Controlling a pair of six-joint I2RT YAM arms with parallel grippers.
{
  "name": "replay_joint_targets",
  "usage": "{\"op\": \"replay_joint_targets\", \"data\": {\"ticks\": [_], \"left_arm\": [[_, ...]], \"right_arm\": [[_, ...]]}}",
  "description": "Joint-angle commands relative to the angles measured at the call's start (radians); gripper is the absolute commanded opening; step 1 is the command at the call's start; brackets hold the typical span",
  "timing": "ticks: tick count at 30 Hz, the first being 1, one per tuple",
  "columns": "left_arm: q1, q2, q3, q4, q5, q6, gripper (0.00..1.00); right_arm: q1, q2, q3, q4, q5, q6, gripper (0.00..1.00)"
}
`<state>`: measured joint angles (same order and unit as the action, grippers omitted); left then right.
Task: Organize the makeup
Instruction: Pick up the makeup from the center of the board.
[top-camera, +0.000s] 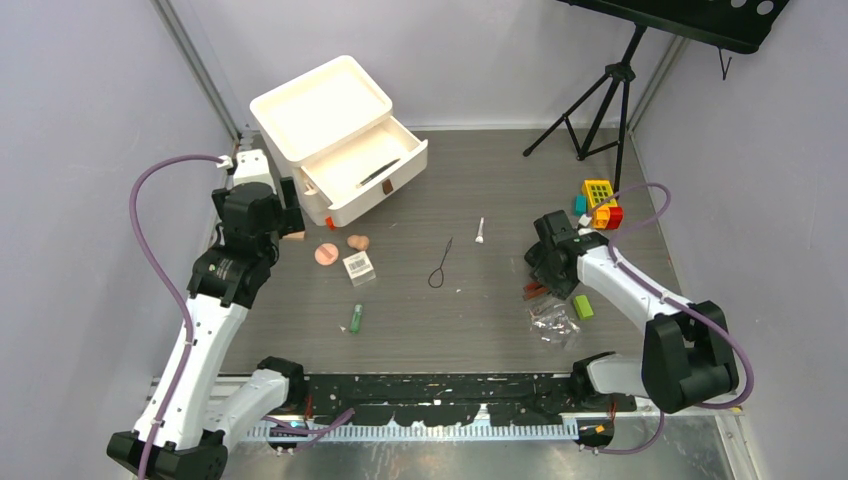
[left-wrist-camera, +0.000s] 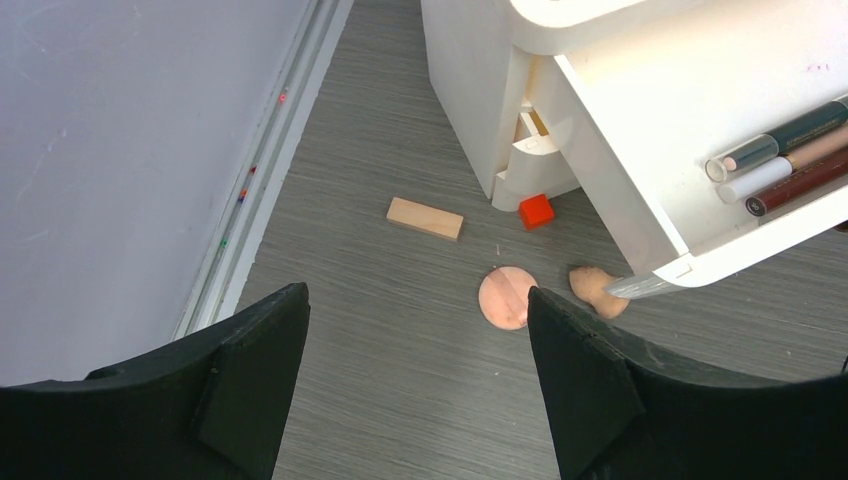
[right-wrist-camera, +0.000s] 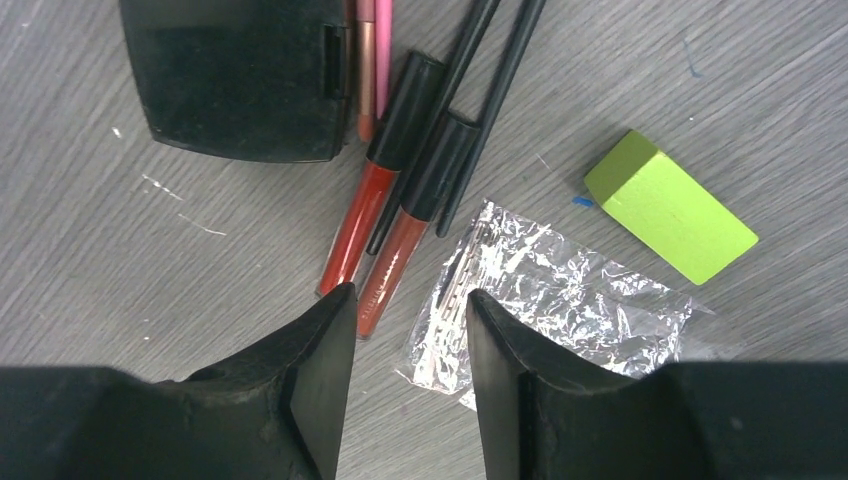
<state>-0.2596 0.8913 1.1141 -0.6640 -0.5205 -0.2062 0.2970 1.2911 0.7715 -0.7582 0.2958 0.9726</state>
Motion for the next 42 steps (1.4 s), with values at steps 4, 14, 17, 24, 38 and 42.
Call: {"op": "replay_joint_targets", "data": {"ticks": [4, 14, 17, 24, 38, 42], "left_arm": [[0.005, -0.015, -0.003, 0.025, 0.008, -0.01, 0.82], [0.005, -0.015, -0.003, 0.026, 0.008, -0.008, 0.82], [0.005, -0.015, -0.003, 0.025, 0.009, -0.008, 0.82], [0.005, -0.013, -0.003, 0.026, 0.01, -0.007, 0.82], [0.005, -0.01, -0.004, 0.024, 0.011, -0.006, 0.82], [0.005, -0.011, -0.005, 0.024, 0.011, -0.006, 0.82]], "right_arm": [[-0.008, 0.009, -0.015, 0.043, 0.03, 0.041, 0.46], [-0.013, 0.038, -0.027, 0.073, 0.035, 0.04, 0.42], [-0.018, 0.047, -0.034, 0.084, 0.036, 0.041, 0.42], [-0.021, 0.076, -0.044, 0.109, 0.034, 0.04, 0.41], [-0.029, 0.142, -0.053, 0.143, 0.04, 0.033, 0.36], [-0.03, 0.134, -0.057, 0.143, 0.047, 0.034, 0.27]]}}
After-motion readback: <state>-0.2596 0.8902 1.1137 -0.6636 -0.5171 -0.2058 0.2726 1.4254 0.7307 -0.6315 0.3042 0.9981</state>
